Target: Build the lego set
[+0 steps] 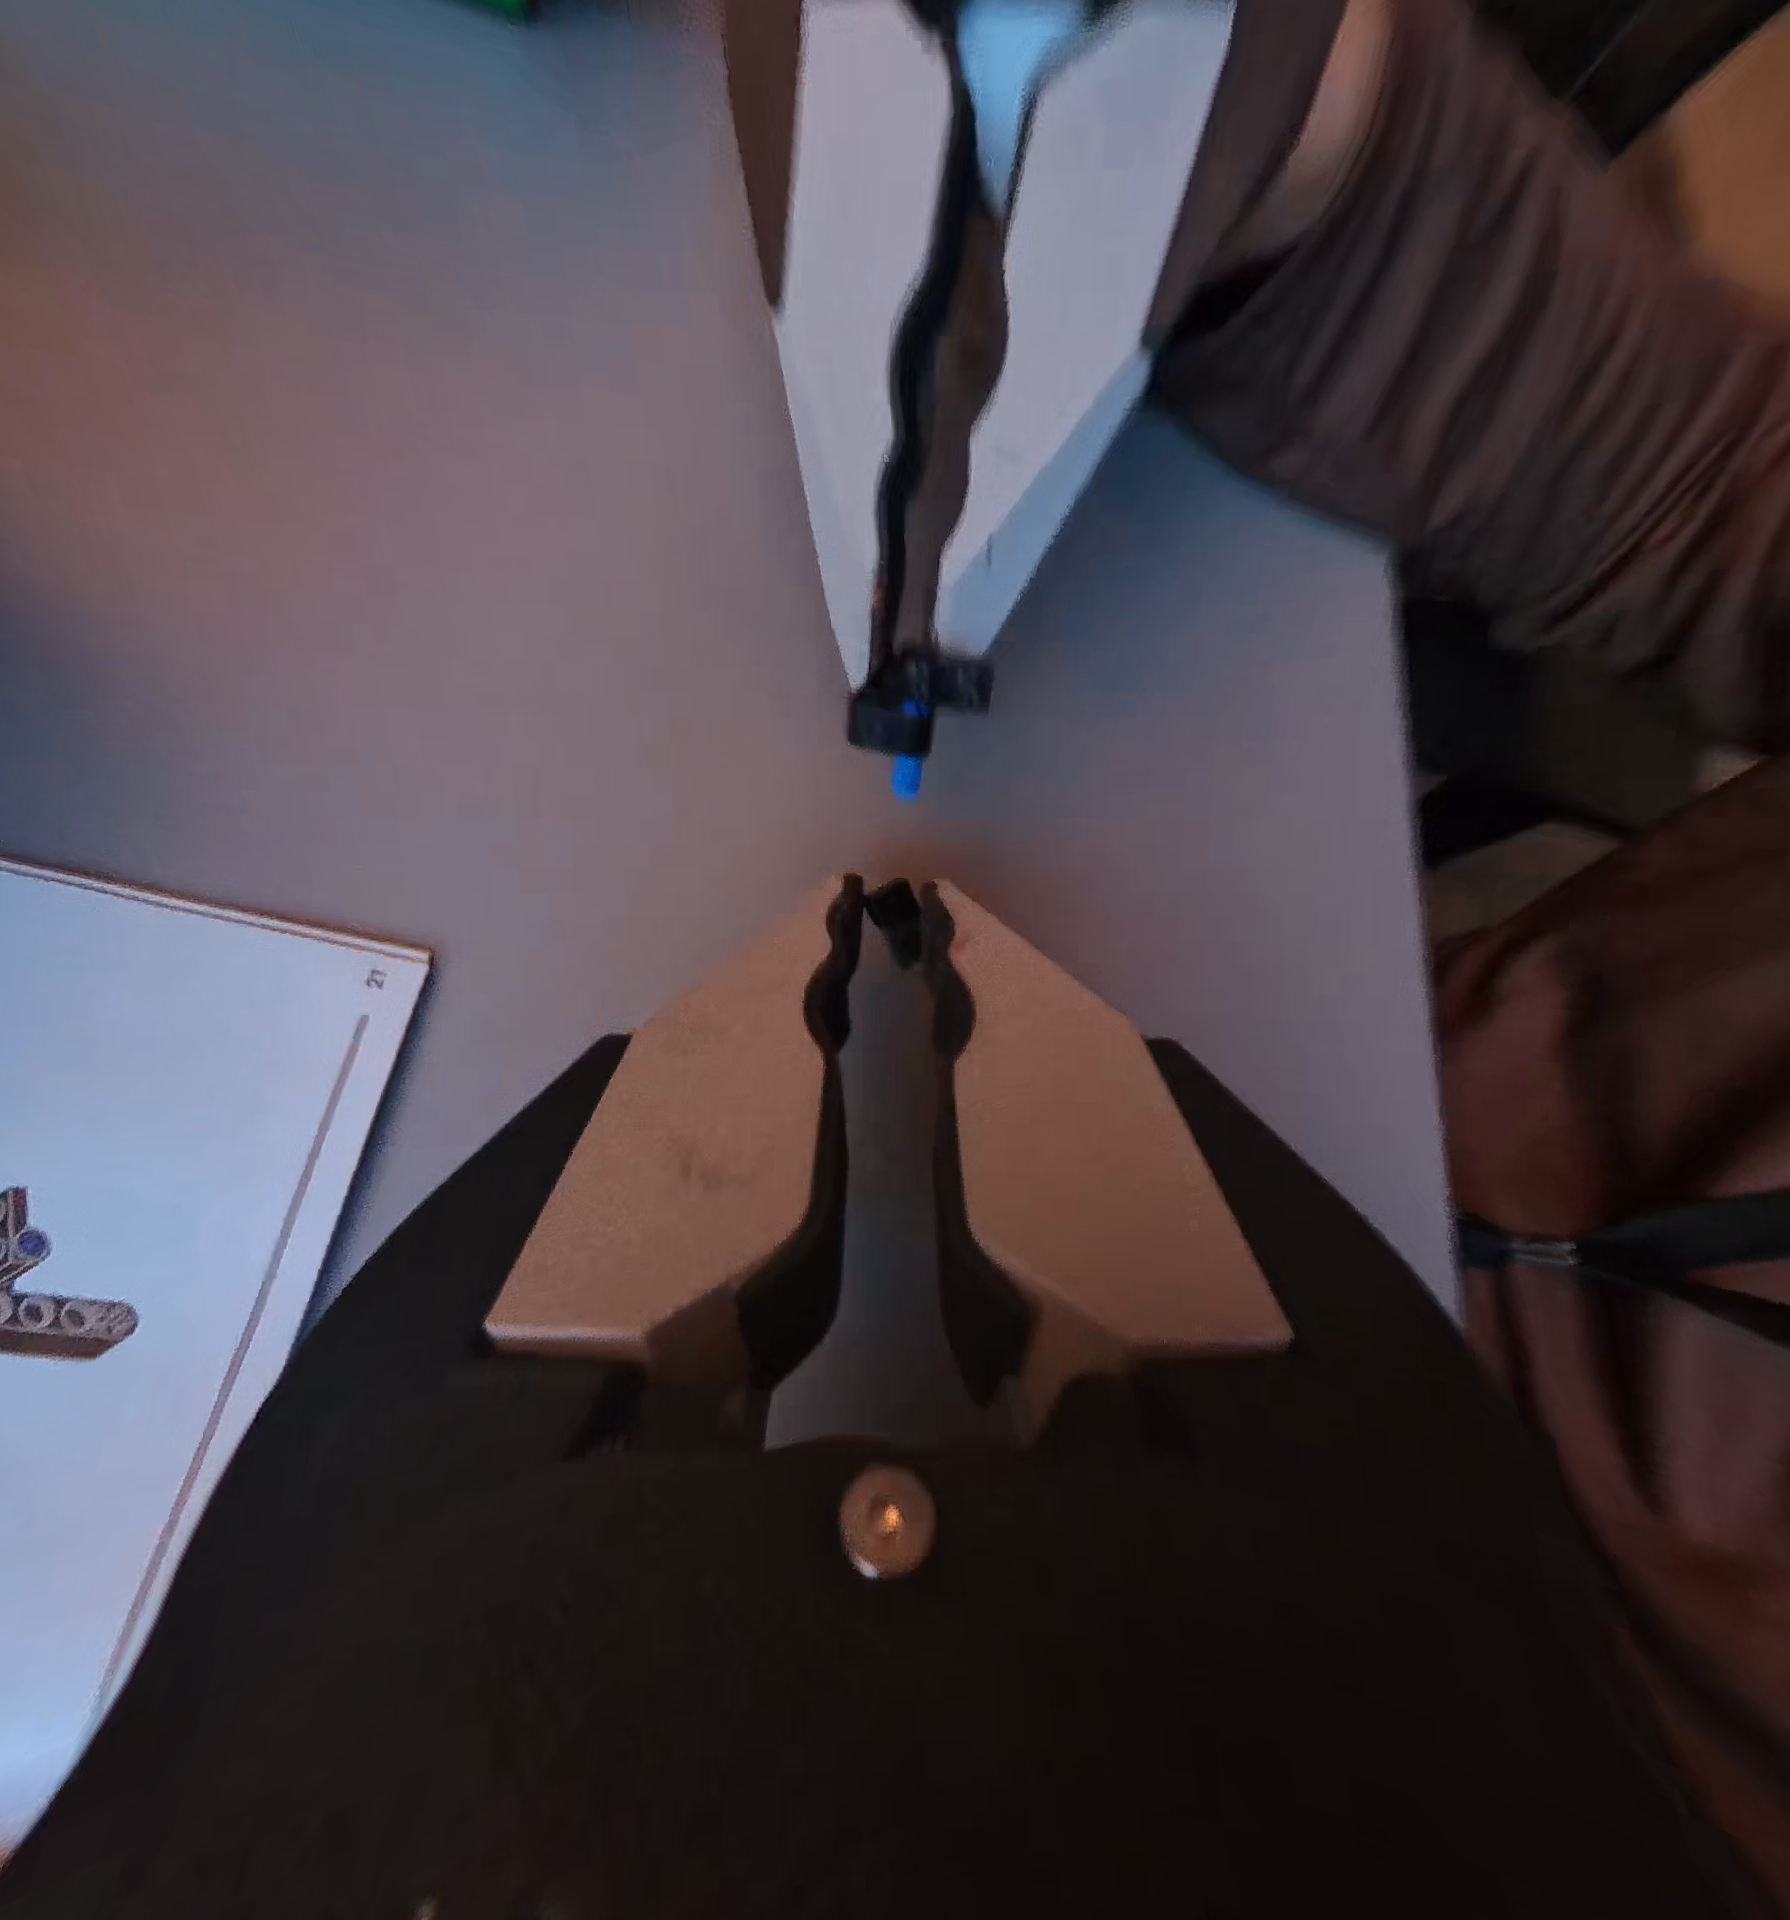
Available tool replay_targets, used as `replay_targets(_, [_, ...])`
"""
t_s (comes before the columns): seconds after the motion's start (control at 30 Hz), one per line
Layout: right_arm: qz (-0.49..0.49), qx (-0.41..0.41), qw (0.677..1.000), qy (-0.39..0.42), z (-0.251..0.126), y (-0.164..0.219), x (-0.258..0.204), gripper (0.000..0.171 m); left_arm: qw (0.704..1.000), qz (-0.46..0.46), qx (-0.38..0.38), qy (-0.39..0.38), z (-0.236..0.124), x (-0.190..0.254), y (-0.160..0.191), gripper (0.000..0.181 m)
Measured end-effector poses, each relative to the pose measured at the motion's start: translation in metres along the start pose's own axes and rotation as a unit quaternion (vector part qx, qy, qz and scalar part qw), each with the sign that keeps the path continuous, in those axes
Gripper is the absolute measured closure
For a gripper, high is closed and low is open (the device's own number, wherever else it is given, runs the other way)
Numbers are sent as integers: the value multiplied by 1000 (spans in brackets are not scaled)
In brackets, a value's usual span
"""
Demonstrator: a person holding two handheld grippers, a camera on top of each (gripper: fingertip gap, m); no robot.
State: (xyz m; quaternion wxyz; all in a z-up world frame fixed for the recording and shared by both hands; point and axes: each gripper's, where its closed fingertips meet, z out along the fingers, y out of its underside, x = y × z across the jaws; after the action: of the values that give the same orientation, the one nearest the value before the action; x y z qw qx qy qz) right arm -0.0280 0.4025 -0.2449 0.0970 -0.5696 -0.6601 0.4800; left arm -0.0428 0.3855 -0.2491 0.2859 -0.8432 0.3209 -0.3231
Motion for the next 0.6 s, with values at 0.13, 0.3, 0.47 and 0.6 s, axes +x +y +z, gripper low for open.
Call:
replay_targets(0.13, [-23, 5, 1000, 0, 4, -4, -5, 167, 981, -118, 117, 98, -19, -6, -25, 174])
replay_targets(0.3, [-74, 69, 995, 22, 0, -27, -10, 167, 945, -224, 194, 136, -27, -16, -32, 173])
replay_targets(0.47, [-121, 105, 983, 86, 4, -44, -10, 167, 880, -322, 309, 164, -45, -30, -49, 174])
replay_targets(0.6, [-116, 120, 977, 130, 11, -53, -4, 167, 857, -358, 332, 166, -41, -28, -49, 174])
